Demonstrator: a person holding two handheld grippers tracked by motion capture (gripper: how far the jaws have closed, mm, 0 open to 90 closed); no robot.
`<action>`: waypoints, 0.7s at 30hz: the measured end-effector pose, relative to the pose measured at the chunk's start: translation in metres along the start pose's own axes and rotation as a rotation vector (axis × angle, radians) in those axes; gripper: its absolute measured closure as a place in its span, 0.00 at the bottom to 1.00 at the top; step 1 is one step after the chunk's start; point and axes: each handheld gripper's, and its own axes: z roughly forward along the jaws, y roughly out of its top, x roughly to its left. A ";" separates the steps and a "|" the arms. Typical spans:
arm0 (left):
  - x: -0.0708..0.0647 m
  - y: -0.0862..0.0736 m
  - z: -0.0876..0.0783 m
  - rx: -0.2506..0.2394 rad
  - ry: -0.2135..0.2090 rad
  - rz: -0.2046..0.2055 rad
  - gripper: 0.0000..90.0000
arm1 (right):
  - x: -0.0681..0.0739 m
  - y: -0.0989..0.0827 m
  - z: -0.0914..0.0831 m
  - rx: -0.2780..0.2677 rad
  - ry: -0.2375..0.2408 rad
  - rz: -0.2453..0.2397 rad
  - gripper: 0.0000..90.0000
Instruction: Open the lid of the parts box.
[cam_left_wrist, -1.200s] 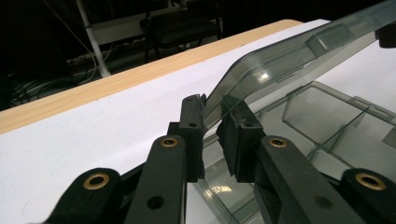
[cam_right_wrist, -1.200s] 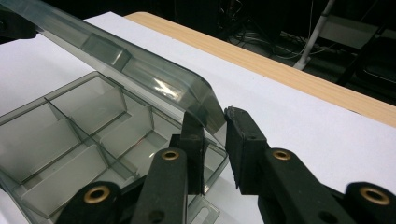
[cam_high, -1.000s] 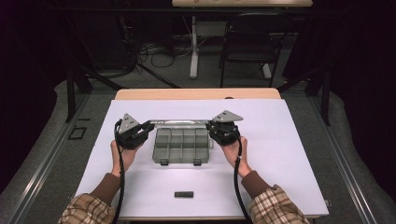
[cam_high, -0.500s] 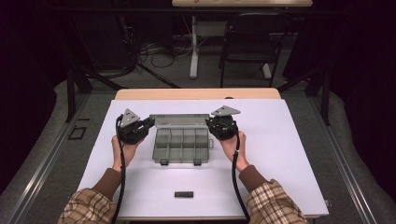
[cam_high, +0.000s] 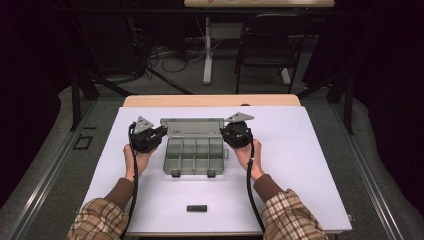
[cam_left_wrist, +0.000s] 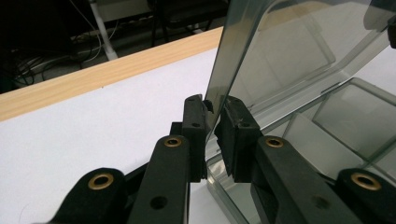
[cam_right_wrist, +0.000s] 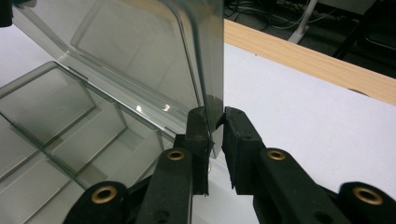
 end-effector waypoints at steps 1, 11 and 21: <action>0.000 0.000 0.001 0.001 0.001 -0.001 0.89 | 0.000 0.000 0.001 0.002 0.000 0.005 0.89; 0.003 -0.003 0.011 0.030 0.005 -0.021 0.91 | -0.003 -0.002 0.010 0.020 -0.003 0.027 0.89; 0.003 -0.007 0.020 0.059 0.021 -0.023 0.91 | -0.004 -0.004 0.019 0.033 -0.020 0.023 0.89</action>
